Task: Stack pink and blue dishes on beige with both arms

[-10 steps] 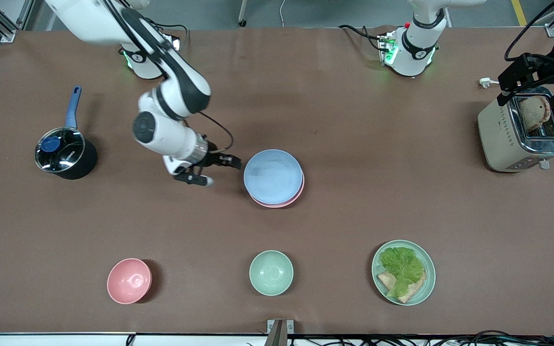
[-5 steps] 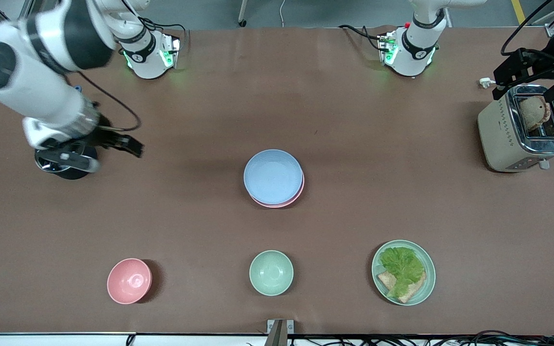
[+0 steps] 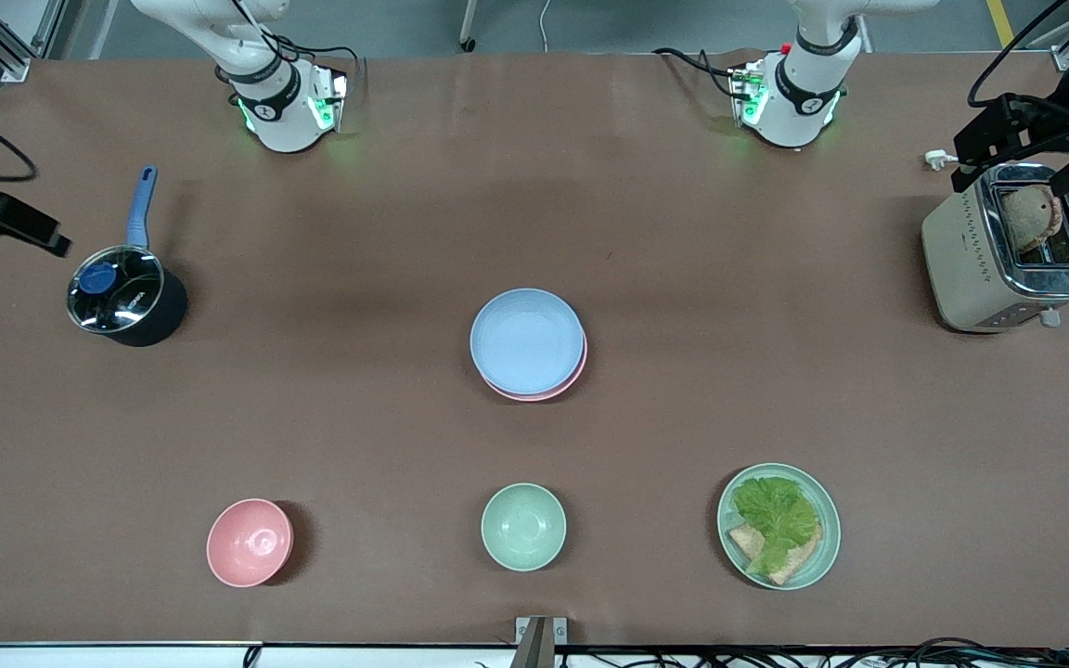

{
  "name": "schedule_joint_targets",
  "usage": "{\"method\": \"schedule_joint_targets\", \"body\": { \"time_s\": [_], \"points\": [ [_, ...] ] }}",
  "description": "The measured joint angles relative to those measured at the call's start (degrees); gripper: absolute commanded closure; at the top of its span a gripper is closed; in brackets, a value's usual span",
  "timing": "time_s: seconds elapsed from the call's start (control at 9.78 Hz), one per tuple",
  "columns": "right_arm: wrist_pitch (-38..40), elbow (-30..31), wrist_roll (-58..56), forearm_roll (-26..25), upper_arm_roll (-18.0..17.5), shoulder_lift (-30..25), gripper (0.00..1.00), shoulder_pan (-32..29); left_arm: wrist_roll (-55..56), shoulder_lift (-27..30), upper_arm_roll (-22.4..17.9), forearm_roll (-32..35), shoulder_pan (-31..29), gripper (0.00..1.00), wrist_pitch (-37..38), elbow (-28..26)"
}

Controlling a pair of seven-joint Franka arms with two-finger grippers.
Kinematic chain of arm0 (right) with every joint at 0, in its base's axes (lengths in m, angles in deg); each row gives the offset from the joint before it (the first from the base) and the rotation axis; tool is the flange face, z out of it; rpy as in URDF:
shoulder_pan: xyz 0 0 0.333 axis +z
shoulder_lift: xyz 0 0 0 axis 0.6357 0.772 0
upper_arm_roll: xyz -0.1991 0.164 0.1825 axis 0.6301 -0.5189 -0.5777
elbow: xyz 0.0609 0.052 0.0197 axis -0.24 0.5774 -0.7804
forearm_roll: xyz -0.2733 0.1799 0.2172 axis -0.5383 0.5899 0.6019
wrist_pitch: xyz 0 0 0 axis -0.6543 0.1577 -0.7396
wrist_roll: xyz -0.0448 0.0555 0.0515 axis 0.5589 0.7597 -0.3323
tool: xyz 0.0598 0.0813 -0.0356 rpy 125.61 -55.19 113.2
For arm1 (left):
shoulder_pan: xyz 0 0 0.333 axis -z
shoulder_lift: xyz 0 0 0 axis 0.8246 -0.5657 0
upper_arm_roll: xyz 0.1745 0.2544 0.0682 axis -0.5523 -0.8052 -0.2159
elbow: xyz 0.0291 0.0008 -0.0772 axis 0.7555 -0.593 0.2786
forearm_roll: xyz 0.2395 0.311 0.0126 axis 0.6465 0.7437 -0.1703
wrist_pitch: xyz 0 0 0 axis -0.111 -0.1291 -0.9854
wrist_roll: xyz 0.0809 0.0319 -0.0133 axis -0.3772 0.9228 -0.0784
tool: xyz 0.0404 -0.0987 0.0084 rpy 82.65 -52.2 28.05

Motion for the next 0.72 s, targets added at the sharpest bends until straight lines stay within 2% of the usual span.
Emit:
{"method": "schedule_joint_targets", "body": {
  "time_s": [0.72],
  "points": [
    [0.5, -1.1, -0.2, 0.0, 0.1, 0.1, 0.00, 0.6, 3.4, 0.0, 0.1, -0.9, 0.2, 0.00, 0.0, -0.5]
  ]
}}
